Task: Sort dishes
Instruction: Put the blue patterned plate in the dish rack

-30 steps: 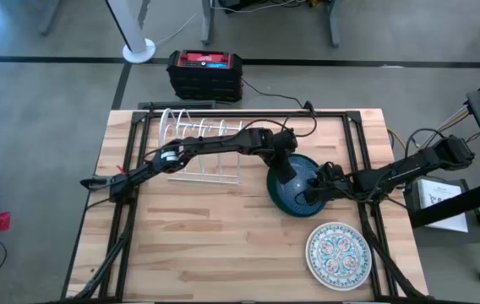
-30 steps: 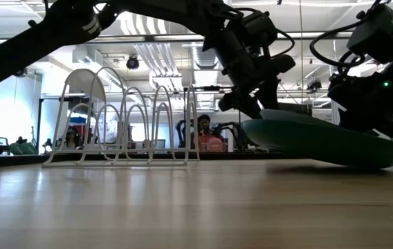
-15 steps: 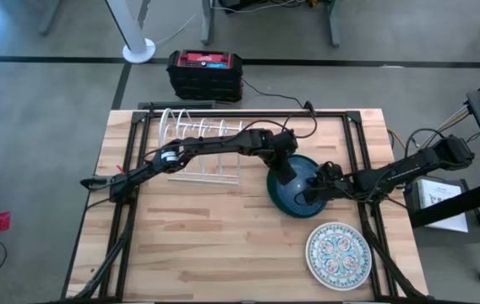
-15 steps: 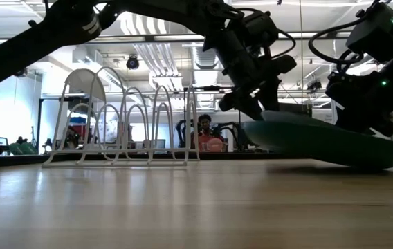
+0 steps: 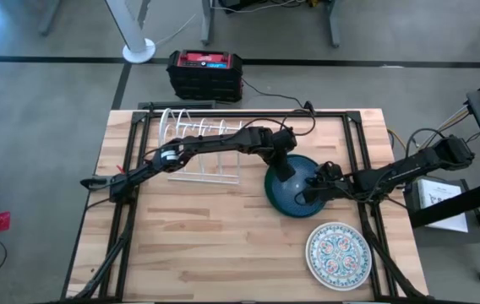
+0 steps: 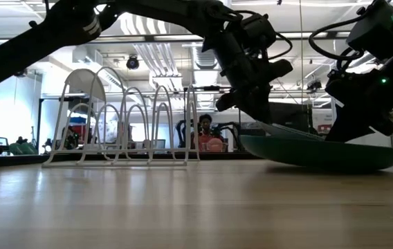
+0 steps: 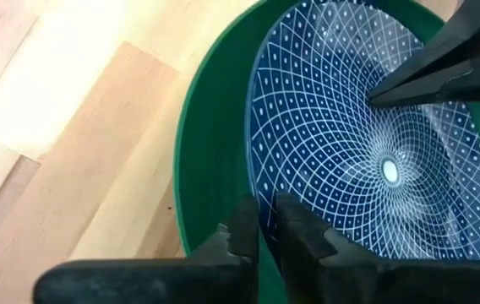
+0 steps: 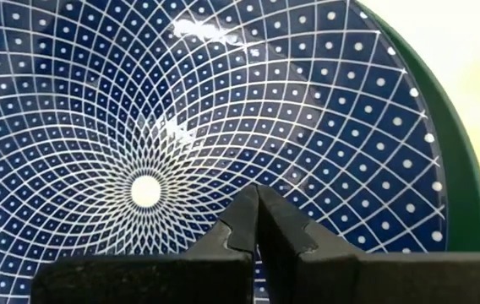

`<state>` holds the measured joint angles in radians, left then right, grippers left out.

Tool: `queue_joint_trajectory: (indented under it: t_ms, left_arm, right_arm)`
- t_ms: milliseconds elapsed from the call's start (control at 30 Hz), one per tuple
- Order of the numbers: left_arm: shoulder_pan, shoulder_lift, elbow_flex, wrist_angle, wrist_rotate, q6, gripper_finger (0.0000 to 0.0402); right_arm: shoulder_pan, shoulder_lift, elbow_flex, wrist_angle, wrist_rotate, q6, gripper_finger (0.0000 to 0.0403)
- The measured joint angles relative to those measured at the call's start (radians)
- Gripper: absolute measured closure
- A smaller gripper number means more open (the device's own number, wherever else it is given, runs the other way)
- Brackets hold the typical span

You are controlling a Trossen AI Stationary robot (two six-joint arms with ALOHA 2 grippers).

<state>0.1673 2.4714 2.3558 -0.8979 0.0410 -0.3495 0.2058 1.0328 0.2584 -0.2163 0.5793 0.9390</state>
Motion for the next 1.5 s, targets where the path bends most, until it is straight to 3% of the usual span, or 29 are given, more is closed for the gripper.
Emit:
queue_joint_trajectory:
  t_ms: [367,1500]
  left_arm:
    - [0.000,0.000,0.000,-0.004,-0.003,0.013,0.0389]
    - [-0.001,0.002,-0.002,0.007,0.011,0.055,0.0390]
  right_arm:
    - [0.000,-0.023,0.000,-0.008,-0.006,-0.027,0.0403]
    - [-0.001,-0.340,-0.002,-0.015,-0.011,-0.187,0.0403]
